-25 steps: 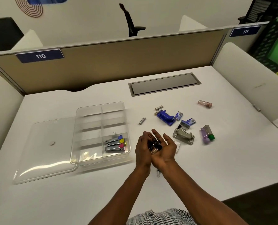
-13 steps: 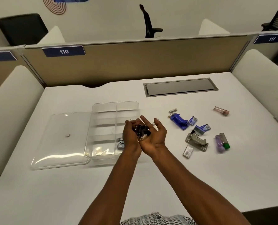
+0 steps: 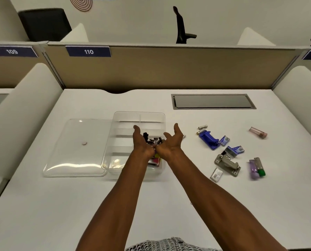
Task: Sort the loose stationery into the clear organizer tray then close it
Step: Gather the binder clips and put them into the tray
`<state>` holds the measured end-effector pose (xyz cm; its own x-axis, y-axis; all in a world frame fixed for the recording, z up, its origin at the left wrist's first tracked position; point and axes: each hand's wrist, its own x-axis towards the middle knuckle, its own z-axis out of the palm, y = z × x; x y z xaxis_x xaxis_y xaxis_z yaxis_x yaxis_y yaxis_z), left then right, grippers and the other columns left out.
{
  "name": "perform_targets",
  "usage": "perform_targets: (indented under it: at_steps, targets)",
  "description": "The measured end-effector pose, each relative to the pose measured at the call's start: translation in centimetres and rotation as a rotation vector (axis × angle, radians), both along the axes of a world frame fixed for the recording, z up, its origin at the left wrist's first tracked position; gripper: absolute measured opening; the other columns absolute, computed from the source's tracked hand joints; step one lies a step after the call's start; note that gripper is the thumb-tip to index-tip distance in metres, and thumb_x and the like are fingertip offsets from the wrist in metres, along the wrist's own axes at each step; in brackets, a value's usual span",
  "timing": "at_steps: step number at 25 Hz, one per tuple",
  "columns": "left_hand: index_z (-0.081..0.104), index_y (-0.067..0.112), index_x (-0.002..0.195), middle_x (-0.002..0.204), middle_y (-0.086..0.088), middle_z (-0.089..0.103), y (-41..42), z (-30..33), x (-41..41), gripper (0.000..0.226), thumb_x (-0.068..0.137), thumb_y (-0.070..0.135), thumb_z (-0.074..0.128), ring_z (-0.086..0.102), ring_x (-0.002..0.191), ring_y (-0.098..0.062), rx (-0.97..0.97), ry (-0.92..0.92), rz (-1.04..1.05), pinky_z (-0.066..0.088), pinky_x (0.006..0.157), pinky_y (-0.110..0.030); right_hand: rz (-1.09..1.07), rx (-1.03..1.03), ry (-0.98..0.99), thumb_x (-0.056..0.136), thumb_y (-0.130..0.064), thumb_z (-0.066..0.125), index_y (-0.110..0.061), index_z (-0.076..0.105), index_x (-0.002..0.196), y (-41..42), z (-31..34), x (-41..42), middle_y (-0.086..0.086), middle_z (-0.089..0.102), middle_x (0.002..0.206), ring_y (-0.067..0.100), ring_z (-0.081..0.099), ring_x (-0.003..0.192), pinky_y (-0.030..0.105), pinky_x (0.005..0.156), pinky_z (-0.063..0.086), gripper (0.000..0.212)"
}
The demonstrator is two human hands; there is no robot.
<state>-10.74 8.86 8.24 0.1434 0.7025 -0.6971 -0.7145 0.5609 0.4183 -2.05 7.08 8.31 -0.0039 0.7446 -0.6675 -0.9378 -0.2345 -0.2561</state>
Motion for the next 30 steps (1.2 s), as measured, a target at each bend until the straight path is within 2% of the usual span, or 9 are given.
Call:
perform_targets:
  at_steps: [3,6,9,13,15,18,22,25,30]
  targets:
    - [0.047,0.014,0.113,0.097,-0.009,0.060,0.0,0.1,0.4,0.063,0.084,0.070,0.054,0.063,0.086,-0.035,0.015,-0.018,0.021,0.052,0.063,-0.040,0.019,-0.012,-0.046,0.088,-0.063,0.056,-0.016,0.036,0.152,-0.2,0.0,0.3,0.017,0.020,0.163,0.040,0.027,0.147,0.058,0.110,0.033,0.082]
    - [0.031,0.017,0.148,0.140,-0.009,0.043,-0.1,-0.2,0.3,0.084,0.086,0.070,0.051,0.047,0.129,-0.037,0.032,-0.021,0.042,0.046,0.094,-0.045,0.022,0.010,-0.069,0.090,-0.063,0.053,-0.017,0.040,0.151,-0.6,0.1,0.5,0.017,0.017,0.165,0.036,0.017,0.152,0.055,0.117,0.027,0.077]
    - [0.025,0.017,0.152,0.158,-0.017,0.025,-0.3,-0.7,0.1,0.086,0.088,0.069,0.048,0.033,0.142,-0.038,0.061,-0.005,0.054,0.033,0.112,-0.048,0.048,0.067,-0.096,0.092,-0.063,0.050,-0.017,0.043,0.150,-1.5,-0.2,1.2,0.016,0.020,0.164,0.031,0.014,0.154,0.054,0.121,0.022,0.074]
    - [0.029,0.018,0.153,0.159,-0.018,0.022,-1.3,-0.5,0.0,0.079,0.092,0.067,0.044,0.024,0.147,-0.035,0.116,0.030,0.029,0.028,0.118,-0.049,0.089,0.166,-0.205,0.095,-0.057,0.051,-0.015,0.054,0.141,-4.2,-0.8,4.0,0.017,0.051,0.147,0.032,0.048,0.137,0.051,0.113,0.039,0.063]
    - [0.038,0.015,0.148,0.152,-0.019,0.036,-2.3,-0.6,0.2,0.074,0.093,0.065,0.044,0.033,0.143,-0.034,0.153,0.051,0.001,0.031,0.116,-0.050,0.128,0.145,-0.380,0.096,-0.050,0.054,-0.016,0.063,0.131,-6.5,-1.4,6.1,0.013,0.065,0.131,0.028,0.062,0.121,0.045,0.100,0.050,0.049]
    - [0.055,0.010,0.134,0.130,-0.014,0.061,-4.6,-0.8,1.3,0.067,0.093,0.062,0.045,0.056,0.126,-0.029,0.239,0.037,-0.112,0.045,0.104,-0.043,0.264,0.006,-1.009,0.095,-0.031,0.062,-0.025,0.070,0.113,-11.4,-3.3,9.3,0.006,0.075,0.109,0.023,0.072,0.097,0.035,0.078,0.053,0.021]
    - [0.065,0.012,0.122,0.111,-0.009,0.072,-7.9,-1.1,4.1,0.051,0.096,0.052,0.047,0.068,0.107,-0.023,0.373,0.140,-0.394,0.050,0.093,-0.038,0.668,-0.098,-1.712,0.078,-0.033,0.078,-0.036,0.069,0.099,-17.6,-6.8,12.1,-0.011,0.069,0.090,0.012,0.067,0.079,0.031,0.078,0.053,0.022]
    - [0.069,0.016,0.115,0.106,-0.006,0.074,-9.9,-2.1,6.1,0.038,0.097,0.044,0.050,0.070,0.103,-0.022,0.467,0.255,-0.608,0.051,0.090,-0.038,0.940,0.007,-1.887,0.076,-0.038,0.078,-0.036,0.067,0.103,-19.8,-8.9,11.8,-0.013,0.060,0.093,0.005,0.056,0.078,0.025,0.074,0.045,0.029]
    - [0.070,0.024,0.106,0.104,0.001,0.073,-11.9,-4.3,6.8,0.021,0.094,0.036,0.058,0.068,0.101,-0.021,0.487,0.555,-0.889,0.051,0.082,-0.030,0.857,-0.051,-1.916,0.074,-0.027,0.078,-0.032,0.070,0.091,-19.4,-9.5,11.2,-0.012,0.060,0.084,0.000,0.053,0.071,0.011,0.063,0.034,0.019]
